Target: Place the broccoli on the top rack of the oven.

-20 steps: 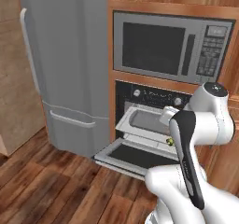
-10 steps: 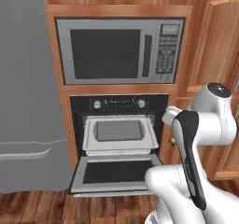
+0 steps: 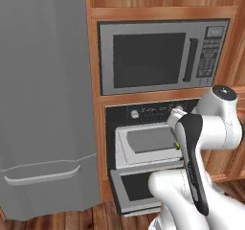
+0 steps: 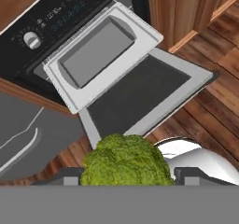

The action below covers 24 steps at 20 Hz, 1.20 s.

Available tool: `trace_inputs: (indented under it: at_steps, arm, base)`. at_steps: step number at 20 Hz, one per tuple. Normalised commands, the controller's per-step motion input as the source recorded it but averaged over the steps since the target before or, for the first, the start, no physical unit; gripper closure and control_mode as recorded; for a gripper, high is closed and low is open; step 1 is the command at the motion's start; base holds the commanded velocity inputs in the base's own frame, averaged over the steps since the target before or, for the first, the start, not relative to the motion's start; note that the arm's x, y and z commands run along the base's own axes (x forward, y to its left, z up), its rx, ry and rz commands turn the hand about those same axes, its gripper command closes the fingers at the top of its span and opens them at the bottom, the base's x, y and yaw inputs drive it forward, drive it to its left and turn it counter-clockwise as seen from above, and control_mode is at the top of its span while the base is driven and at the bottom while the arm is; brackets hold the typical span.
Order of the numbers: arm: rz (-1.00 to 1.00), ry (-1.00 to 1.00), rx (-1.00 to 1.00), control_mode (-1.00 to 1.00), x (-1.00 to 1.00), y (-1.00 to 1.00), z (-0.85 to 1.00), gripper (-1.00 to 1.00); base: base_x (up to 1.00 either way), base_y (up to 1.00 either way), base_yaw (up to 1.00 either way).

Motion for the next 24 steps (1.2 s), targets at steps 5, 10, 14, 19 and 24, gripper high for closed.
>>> trace_inputs:
  at_steps: [5, 10, 14, 19, 24]
  arm:
    - [0.0, 0.0, 0.0, 1.0, 0.0, 0.0, 0.0, 1.0]
    - [0.0, 0.0, 0.0, 1.0, 0.0, 0.0, 0.0, 1.0]
    - [0.0, 0.0, 0.0, 1.0, 0.0, 0.0, 0.0, 1.0]
    - [0.1, 0.01, 0.01, -1.0, 0.22, -0.59, -0.09, 1.0]
    - [0.25, 0.0, 0.06, -1.0, 0.55, -1.0, -0.3, 1.0]
  base:
    - [0.68, 0.52, -0.07]
    - [0.84, -0.12, 0.0]
    - [0.28, -0.14, 0.03]
    - [0.0, -0.01, 0.0]
    - [0.0, 0.0, 0.0]
